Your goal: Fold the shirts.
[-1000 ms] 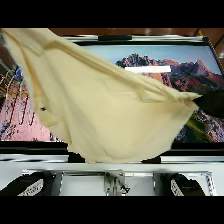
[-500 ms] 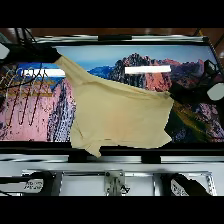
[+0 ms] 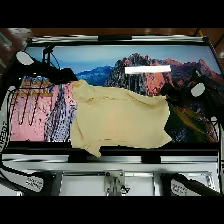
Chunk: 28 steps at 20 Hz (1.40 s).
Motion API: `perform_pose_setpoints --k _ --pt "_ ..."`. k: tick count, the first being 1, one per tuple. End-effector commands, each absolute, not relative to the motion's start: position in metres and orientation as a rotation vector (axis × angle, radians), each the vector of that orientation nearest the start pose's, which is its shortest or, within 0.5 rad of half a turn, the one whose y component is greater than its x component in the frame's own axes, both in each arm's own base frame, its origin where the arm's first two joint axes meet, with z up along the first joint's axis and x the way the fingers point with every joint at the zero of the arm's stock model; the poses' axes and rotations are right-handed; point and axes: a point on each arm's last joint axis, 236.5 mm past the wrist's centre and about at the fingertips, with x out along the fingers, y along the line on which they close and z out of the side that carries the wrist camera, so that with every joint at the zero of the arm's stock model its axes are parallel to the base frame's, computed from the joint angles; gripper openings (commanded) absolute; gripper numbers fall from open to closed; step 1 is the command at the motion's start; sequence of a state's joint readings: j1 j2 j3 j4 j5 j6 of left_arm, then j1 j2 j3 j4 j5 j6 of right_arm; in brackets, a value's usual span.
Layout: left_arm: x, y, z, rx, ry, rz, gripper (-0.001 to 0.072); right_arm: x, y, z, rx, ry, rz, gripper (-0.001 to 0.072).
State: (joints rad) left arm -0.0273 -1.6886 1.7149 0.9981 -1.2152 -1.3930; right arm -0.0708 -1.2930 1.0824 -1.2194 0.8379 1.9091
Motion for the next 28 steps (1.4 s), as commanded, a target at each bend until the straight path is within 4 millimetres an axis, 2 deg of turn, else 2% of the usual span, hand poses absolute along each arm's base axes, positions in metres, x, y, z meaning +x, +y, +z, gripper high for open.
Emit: perform_pose_setpoints --k 1,2,3,4,7,8,9,11,12,13,14,16,19,23,25,27,28 --pt "0.470 -0.105 0.060 -0.390 1.296 -0.460 0.0595 0.417 0.025 0.034 0.613 1.081 -0.061 0.0590" --pt "0.456 -0.091 0.062 -0.401 1.347 -0.458 0.0524 0.398 0.014 0.040 0.551 1.121 -0.065 0.0590" --pt "0.440 -0.076 0.061 -0.415 1.412 -0.459 0.0370 0.373 0.003 0.043 0.485 1.186 -0.060 0.0590" --pt "0.424 -0.065 0.059 -0.433 1.473 -0.457 0.0370 0.349 -0.003 0.045 0.436 1.256 -0.034 0.0589" --pt "0.373 -0.046 0.038 -0.519 1.606 -0.435 0.0411 0.279 -0.020 0.037 0.434 1.413 -0.016 0.0589" --pt "0.355 -0.046 0.023 -0.536 1.619 -0.434 0.0494 0.260 -0.025 0.029 0.461 1.429 -0.038 0.0589" --pt "0.337 -0.047 0.002 -0.559 1.619 -0.419 0.0633 0.243 -0.026 0.020 0.492 1.431 -0.055 0.0589" --pt "0.301 -0.051 -0.037 -0.577 1.626 -0.412 0.0630 0.219 -0.016 0.005 0.562 1.430 -0.036 0.0589" --pt "0.284 -0.055 -0.051 -0.586 1.642 -0.420 0.0519 0.212 -0.010 0.000 0.589 1.432 -0.020 0.0589" --pt "0.270 -0.061 -0.063 -0.614 1.674 -0.419 0.0506 0.206 -0.005 -0.004 0.607 1.439 -0.009 0.0589" --pt "0.258 -0.067 -0.072 -0.630 1.708 -0.433 0.0530 0.203 -0.003 -0.008 0.614 1.451 -0.008 0.0589" --pt "0.245 -0.075 -0.087 -0.616 1.734 -0.457 0.0539 0.202 -0.003 -0.010 0.617 1.452 -0.013 0.0589" --pt "0.252 -0.086 -0.098 -0.580 1.699 -0.454 0.0533 0.202 -0.003 -0.010 0.616 1.452 -0.013 0.0589" --pt "0.276 -0.104 -0.102 -0.583 1.606 -0.445 0.0525 0.205 -0.008 -0.011 0.603 1.437 -0.028 0.0589" --pt "0.276 -0.115 -0.103 -0.602 1.612 -0.461 0.0524 0.207 -0.009 -0.011 0.602 1.428 -0.032 0.0589" --pt "0.268 -0.125 -0.112 -0.589 1.660 -0.483 0.0513 0.210 -0.010 -0.011 0.600 1.418 -0.037 0.0589" --pt "0.265 -0.128 -0.115 -0.582 1.677 -0.490 0.0335 0.209 -0.011 -0.011 0.599 1.418 -0.038 0.0589"
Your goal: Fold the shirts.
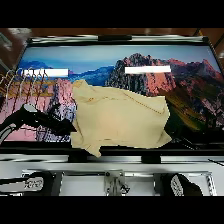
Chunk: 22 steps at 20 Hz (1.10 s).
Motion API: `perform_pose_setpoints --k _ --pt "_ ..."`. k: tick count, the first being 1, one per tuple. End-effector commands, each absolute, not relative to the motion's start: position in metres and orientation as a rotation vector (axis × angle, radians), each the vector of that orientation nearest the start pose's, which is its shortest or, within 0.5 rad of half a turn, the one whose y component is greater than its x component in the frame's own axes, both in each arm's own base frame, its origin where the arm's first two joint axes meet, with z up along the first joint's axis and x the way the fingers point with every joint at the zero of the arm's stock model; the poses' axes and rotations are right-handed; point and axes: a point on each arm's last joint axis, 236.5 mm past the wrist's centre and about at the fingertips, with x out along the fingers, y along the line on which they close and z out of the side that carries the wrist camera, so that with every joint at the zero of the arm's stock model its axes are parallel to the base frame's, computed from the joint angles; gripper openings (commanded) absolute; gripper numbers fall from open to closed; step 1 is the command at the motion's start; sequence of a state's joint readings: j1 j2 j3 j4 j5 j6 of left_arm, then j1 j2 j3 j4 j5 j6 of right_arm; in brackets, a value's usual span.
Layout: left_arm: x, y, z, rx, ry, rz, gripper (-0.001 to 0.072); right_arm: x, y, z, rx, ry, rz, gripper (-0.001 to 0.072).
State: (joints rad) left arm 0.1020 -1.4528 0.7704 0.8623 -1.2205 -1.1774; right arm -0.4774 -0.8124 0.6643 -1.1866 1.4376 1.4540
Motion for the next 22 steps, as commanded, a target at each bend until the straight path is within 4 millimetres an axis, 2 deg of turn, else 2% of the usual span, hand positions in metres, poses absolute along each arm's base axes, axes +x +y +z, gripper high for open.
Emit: perform_pose_setpoints --k 1,2,3,5,6,9,11,17,18,20,22 --pt "0.264 -0.130 -0.116 -0.580 1.681 -0.493 0.0170 0.208 -0.012 -0.012 0.594 1.423 -0.044 0.0589" --pt "0.264 -0.130 -0.115 -0.579 1.681 -0.497 0.0072 0.205 -0.016 -0.014 0.574 1.436 -0.059 0.0589" --pt "0.263 -0.129 -0.112 -0.577 1.684 -0.512 0.0036 0.200 -0.024 -0.017 0.544 1.453 -0.088 0.0589" --pt "0.264 -0.126 -0.104 -0.581 1.680 -0.534 0.0036 0.189 -0.041 -0.026 0.483 1.507 -0.148 0.0590" --pt "0.265 -0.124 -0.100 -0.585 1.671 -0.536 0.0035 0.186 -0.042 -0.033 0.489 1.538 -0.149 0.0590" --pt "0.269 -0.117 -0.089 -0.589 1.638 -0.537 0.0036 0.192 -0.018 -0.054 0.584 1.624 -0.017 0.0592" --pt "0.269 -0.118 -0.083 -0.572 1.621 -0.554 0.0036 0.194 -0.020 -0.072 0.609 1.667 -0.027 0.0591" --pt "0.269 -0.118 -0.075 -0.560 1.604 -0.565 0.0036 0.233 -0.015 -0.105 0.772 1.596 -0.068 0.0590" --pt "0.269 -0.119 -0.075 -0.561 1.604 -0.566 0.0036 0.234 -0.015 -0.108 0.782 1.597 -0.071 0.0565" --pt "0.269 -0.119 -0.075 -0.561 1.605 -0.567 0.0036 0.235 -0.018 -0.114 0.774 1.601 -0.079 0.0564" --pt "0.268 -0.119 -0.075 -0.562 1.606 -0.568 0.0036 0.245 -0.025 -0.117 0.776 1.553 -0.119 0.0565"
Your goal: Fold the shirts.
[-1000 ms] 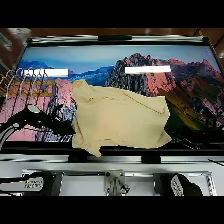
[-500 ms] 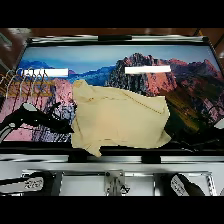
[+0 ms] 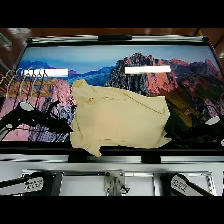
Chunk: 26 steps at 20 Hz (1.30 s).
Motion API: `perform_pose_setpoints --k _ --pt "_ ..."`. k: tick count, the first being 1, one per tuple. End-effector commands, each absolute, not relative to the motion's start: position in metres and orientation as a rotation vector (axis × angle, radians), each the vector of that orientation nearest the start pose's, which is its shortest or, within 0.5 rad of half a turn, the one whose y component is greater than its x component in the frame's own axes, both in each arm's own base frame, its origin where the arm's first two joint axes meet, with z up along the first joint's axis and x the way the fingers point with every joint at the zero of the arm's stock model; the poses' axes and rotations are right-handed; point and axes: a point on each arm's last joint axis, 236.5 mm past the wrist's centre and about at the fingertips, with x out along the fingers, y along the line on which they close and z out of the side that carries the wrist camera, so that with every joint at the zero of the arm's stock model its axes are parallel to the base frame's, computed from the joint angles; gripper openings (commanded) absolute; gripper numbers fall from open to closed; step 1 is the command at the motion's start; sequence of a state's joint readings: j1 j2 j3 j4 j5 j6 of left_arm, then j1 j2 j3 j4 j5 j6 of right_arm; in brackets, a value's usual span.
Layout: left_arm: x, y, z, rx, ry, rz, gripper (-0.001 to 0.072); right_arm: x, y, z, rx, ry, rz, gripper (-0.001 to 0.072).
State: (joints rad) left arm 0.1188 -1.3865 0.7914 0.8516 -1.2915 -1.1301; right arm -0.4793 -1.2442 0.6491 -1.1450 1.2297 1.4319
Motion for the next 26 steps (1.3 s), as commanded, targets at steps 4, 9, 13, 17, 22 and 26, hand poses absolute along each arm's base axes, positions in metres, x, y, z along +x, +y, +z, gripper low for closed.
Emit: perform_pose_setpoints --k 4,9,13,17,22,26 --pt "0.269 -0.122 -0.072 -0.578 1.603 -0.576 0.0036 0.251 -0.030 -0.118 0.796 1.527 -0.164 0.0338" --pt "0.269 -0.121 -0.072 -0.578 1.604 -0.576 0.0036 0.247 -0.024 -0.116 0.793 1.547 -0.128 0.0075" --pt "0.287 -0.120 -0.054 -0.520 1.536 -0.624 0.0034 0.261 -0.020 -0.079 0.691 1.469 0.014 0.0074" --pt "0.376 -0.113 0.101 -0.289 1.074 -0.666 0.0033 0.342 -0.036 0.104 0.398 0.920 0.141 0.0075" --pt "0.351 -0.102 0.502 0.009 -0.036 -0.528 0.0035 0.305 -0.033 0.451 0.018 0.035 0.009 0.0075" --pt "0.228 -0.096 0.641 0.022 -0.493 -0.455 0.0035 0.230 -0.007 0.552 -0.087 -0.220 -0.038 0.0075"
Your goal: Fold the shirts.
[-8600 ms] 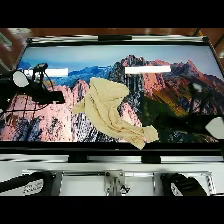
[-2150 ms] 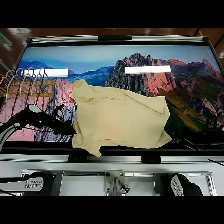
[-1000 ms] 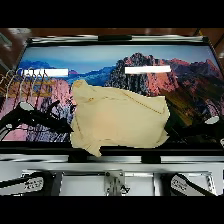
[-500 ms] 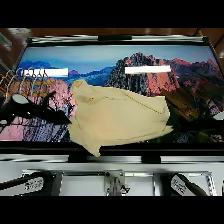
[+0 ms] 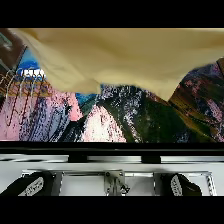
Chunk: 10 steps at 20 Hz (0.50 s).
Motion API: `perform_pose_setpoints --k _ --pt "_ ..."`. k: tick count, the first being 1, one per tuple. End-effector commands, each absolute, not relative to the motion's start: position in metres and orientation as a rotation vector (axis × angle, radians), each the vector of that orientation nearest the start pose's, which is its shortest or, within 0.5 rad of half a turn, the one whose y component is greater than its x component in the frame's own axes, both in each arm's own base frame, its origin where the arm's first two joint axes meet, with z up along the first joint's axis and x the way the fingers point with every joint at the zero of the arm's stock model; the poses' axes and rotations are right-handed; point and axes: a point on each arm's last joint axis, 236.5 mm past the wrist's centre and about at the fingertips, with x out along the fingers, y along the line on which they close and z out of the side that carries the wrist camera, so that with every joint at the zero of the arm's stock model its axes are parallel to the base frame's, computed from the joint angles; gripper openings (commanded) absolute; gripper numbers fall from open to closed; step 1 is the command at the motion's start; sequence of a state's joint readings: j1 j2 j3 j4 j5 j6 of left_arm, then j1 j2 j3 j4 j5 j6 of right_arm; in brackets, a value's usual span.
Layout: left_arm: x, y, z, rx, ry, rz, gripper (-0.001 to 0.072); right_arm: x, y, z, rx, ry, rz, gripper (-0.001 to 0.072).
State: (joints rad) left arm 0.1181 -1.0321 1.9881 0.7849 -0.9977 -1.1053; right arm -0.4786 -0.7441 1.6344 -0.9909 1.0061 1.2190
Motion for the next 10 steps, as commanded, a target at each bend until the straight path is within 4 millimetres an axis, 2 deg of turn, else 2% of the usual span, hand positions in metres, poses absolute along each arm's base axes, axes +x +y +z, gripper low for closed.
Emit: perform_pose_setpoints --k 1,3,5,10 --pt "0.211 -0.096 0.645 0.035 -0.517 -0.445 0.0035 0.218 -0.004 0.563 -0.102 -0.251 -0.054 0.0075" --pt "0.196 -0.095 0.642 0.067 -0.513 -0.423 0.0035 0.202 -0.002 0.572 -0.117 -0.281 -0.080 0.0075" --pt "0.191 -0.095 0.632 0.091 -0.484 -0.410 0.0035 0.192 -0.002 0.566 -0.135 -0.257 -0.106 0.0075" --pt "0.204 -0.102 0.585 0.169 -0.290 -0.426 0.0035 0.186 -0.017 0.509 -0.165 -0.009 -0.176 0.0075"
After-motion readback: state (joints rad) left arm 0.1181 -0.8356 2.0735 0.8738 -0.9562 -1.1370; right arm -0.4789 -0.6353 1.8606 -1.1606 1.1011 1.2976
